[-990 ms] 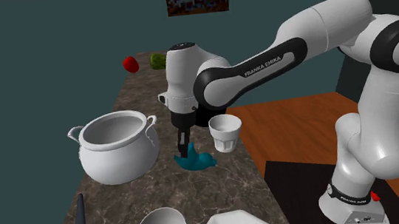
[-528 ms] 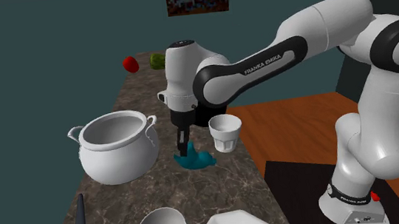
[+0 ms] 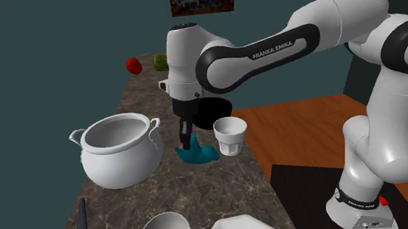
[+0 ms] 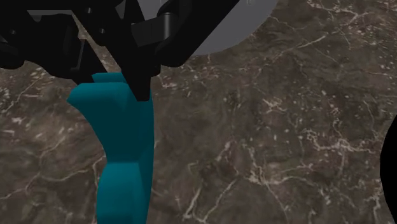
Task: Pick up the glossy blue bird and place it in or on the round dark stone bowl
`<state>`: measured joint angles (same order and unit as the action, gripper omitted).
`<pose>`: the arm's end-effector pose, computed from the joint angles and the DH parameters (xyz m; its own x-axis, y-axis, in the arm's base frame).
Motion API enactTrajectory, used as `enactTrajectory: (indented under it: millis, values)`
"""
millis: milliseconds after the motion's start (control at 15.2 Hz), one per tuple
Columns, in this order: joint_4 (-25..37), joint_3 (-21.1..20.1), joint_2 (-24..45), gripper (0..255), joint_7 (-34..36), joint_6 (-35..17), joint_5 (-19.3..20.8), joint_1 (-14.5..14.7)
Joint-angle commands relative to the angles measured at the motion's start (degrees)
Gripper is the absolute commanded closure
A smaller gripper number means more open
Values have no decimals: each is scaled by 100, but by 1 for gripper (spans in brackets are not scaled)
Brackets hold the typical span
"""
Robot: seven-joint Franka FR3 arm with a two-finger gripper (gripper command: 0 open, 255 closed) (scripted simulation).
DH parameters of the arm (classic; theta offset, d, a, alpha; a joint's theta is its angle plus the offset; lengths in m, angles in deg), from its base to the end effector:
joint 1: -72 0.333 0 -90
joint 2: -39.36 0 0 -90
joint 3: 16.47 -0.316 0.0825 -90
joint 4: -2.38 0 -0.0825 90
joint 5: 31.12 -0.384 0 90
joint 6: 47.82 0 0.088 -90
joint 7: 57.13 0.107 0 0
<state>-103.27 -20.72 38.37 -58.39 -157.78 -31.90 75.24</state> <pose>0.5619 0.0751 0.5346 0.9848 0.1471 0.0925 0.1486 -0.9888 -0.0099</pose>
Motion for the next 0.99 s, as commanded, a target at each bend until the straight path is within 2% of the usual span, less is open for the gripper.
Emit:
enactTrajectory:
  millis: [0, 924]
  values:
    - [136, 0, -11, 255, 2, 149, 0, 0]
    - [1347, -1, 96, 255, 19, 1253, 11, 1]
